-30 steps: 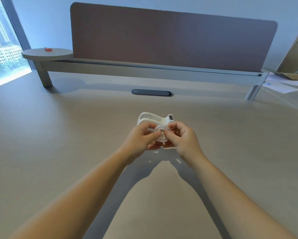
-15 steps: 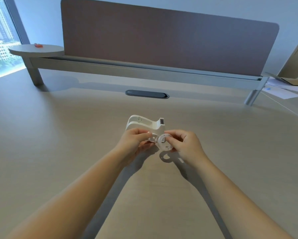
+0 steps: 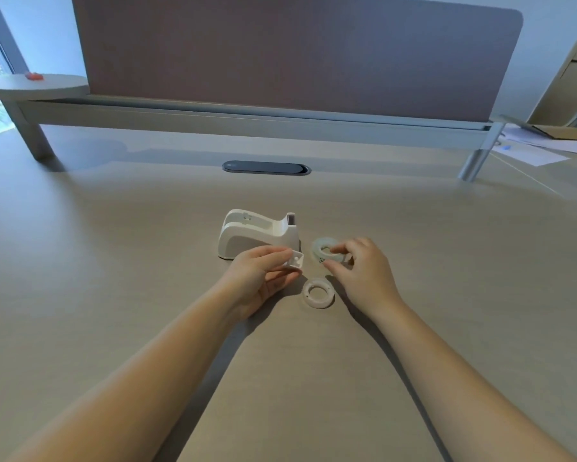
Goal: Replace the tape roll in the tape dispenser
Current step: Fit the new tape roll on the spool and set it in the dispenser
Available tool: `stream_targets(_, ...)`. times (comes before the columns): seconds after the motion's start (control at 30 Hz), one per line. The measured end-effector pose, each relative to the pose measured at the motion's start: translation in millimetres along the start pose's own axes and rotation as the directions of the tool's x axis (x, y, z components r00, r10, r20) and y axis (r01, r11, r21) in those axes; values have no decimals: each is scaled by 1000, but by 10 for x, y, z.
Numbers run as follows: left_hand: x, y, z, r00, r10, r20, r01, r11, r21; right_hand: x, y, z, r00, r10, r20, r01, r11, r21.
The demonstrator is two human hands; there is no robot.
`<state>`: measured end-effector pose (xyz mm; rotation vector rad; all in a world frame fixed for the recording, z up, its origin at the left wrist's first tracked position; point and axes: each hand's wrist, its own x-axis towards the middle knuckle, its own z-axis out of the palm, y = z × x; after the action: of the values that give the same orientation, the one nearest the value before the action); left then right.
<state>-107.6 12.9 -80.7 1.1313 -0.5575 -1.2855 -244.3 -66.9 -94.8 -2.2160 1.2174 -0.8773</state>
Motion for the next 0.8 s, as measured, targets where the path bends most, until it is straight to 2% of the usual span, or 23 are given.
stream_targets(0.27, -11, 30, -33, 1000, -6, -25, 6, 1000, 24, 166, 77, 93, 989, 77, 124, -59, 988, -142)
stream_targets(0.37, -28, 44, -45, 1000, 3, -25, -2, 1000, 29, 130, 12, 57, 993, 92, 68, -98, 990, 100)
stream_targets(0.43, -51, 49, -67, 1000, 3, -27, -2, 999, 35, 69, -73, 42, 993, 114, 36, -119, 937, 327)
stream_targets(0.47, -70, 54, -80, 1000, 4, -25, -3, 999, 38, 43, -109, 41, 994, 111, 14, -108, 918, 382)
stream_targets(0.57, -138, 84, -125, 1000, 7, -22, -6, 1000, 29, -55, -272, 30, 999, 37, -17, -28, 924, 383)
stream_targets(0.63, -181, 112, -152, 1000, 18, -18, -18, 1000, 14, -111, -377, 49, 1000, 1, -4, 1, 895, 445)
stream_targets(0.73, -228, 167, -204, 999, 35, -15, -35, 999, -16, -181, -521, 133, 998, -9, 65, -32, 794, 607)
stream_targets(0.8, -250, 193, -252, 999, 45, -16, -45, 999, -29, -194, -568, 224, 995, -14, 102, -48, 812, 581)
